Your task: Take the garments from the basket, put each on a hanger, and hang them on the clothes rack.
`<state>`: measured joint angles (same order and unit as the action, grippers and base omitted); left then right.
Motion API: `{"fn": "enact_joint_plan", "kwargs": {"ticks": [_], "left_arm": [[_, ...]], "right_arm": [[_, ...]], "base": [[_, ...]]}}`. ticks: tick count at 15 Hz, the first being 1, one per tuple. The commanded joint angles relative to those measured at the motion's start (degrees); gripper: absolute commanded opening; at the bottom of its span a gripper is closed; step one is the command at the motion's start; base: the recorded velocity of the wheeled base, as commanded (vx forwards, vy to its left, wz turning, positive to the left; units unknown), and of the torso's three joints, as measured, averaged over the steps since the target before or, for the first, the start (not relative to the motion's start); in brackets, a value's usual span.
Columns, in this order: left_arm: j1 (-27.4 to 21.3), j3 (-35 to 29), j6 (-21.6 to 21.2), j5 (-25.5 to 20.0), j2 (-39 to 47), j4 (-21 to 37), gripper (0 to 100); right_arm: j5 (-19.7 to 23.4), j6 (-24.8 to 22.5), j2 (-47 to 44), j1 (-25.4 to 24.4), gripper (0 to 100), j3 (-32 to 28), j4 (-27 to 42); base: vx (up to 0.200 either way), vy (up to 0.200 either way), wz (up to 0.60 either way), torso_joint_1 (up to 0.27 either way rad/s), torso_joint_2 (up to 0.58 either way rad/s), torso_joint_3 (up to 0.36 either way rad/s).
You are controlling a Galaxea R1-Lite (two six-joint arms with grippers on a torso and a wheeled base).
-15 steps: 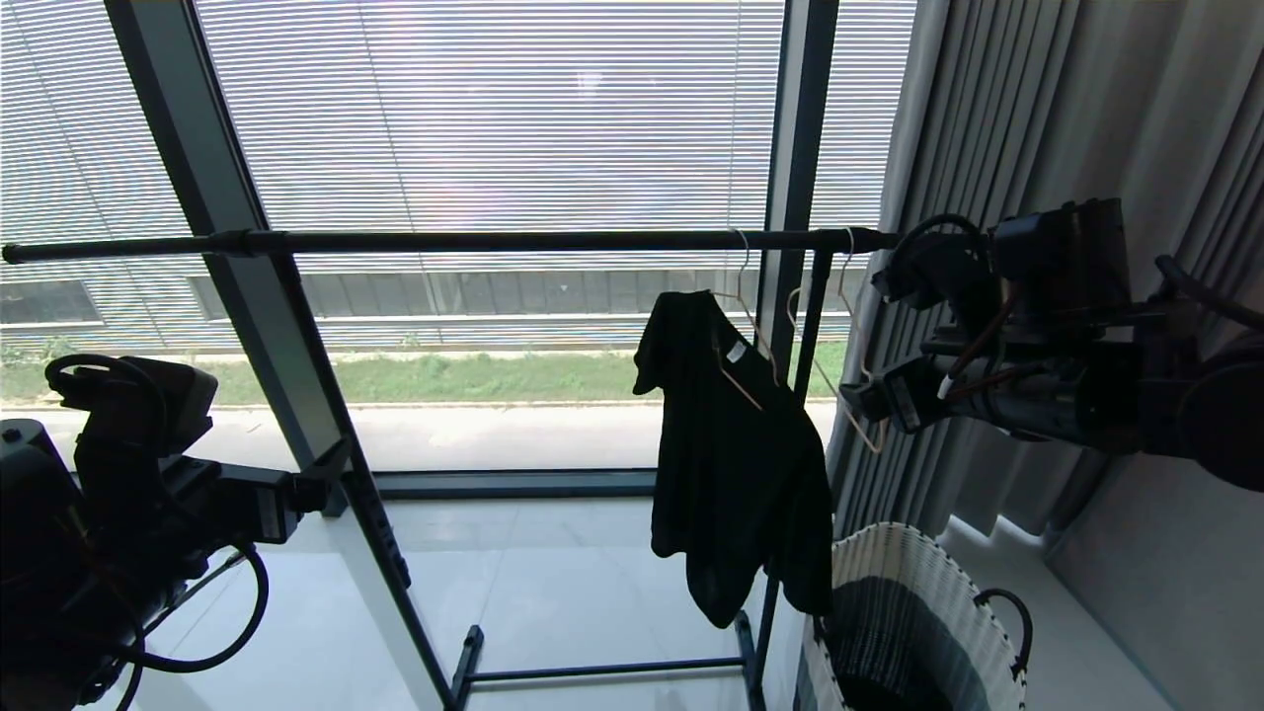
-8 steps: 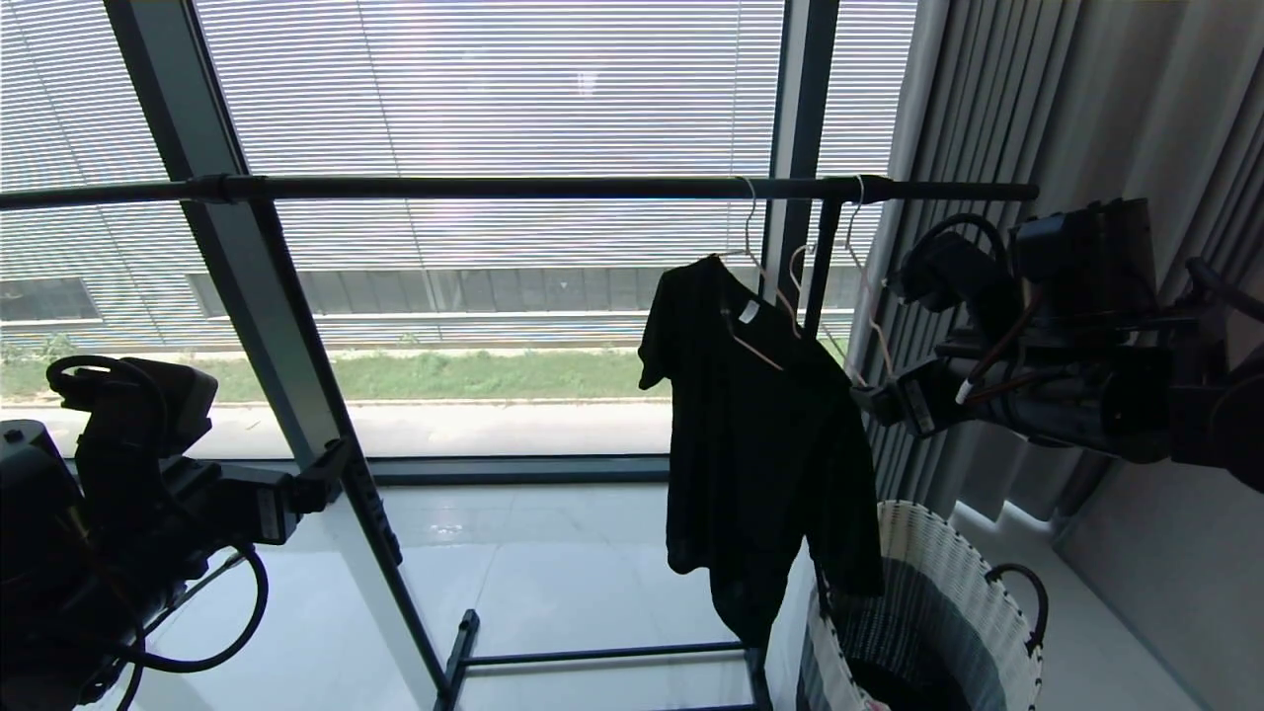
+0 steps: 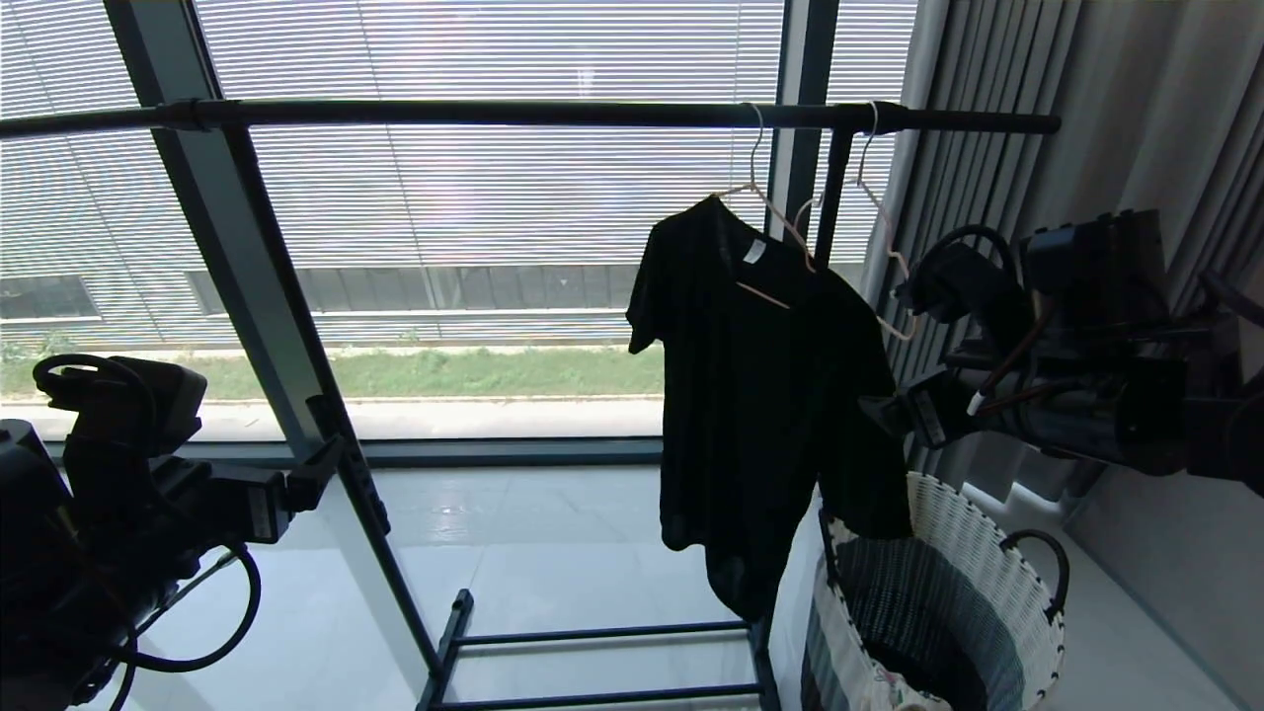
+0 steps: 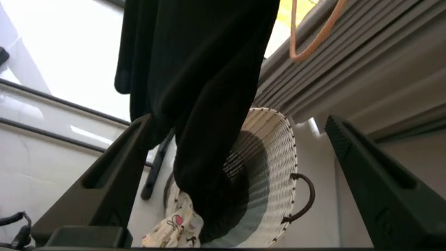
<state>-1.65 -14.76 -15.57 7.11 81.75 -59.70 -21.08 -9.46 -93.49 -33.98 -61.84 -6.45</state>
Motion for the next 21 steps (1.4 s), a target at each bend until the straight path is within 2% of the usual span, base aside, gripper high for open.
{"fn": "enact_joint_plan", "kwargs": {"ticks": [1, 7, 13, 18, 21], "left_arm": [[-0.02, 0.09, 0.01, 0.01, -0.19, -0.07, 100], [-0.02, 0.09, 0.01, 0.01, 0.34, -0.07, 100], [0.06, 0.44, 0.1, 0.01, 0.43, 0.02, 100], [0.06, 2.72, 0.1, 0.45, -0.01, -0.07, 100], [-0.02, 2.72, 0.36, 1.77, 0.34, -0.07, 100]], "right_arm": [[-0.02, 0.06, 1.03, -0.04, 100, 1.73, -0.14], [-0.72, -0.03, 2.43, -0.04, 100, 4.54, -0.32], [-0.98, -0.38, 8.32, 0.66, 100, 18.07, -0.32], [-0.72, -8.65, 11.14, 5.15, 100, 28.62, -0.49], [-0.46, -8.73, 9.11, 6.9, 100, 32.49, -0.85]], "base": [[0.0, 0.0, 0.0, -0.198, 0.49, 0.29], [0.0, 0.0, 0.0, -0.172, 0.47, 0.29], [0.0, 0.0, 0.0, -0.132, 0.43, 0.297], [0.0, 0.0, 0.0, -0.016, 0.06, 0.043], [0.0, 0.0, 0.0, 0.0, 0.0, 0.0]]}}
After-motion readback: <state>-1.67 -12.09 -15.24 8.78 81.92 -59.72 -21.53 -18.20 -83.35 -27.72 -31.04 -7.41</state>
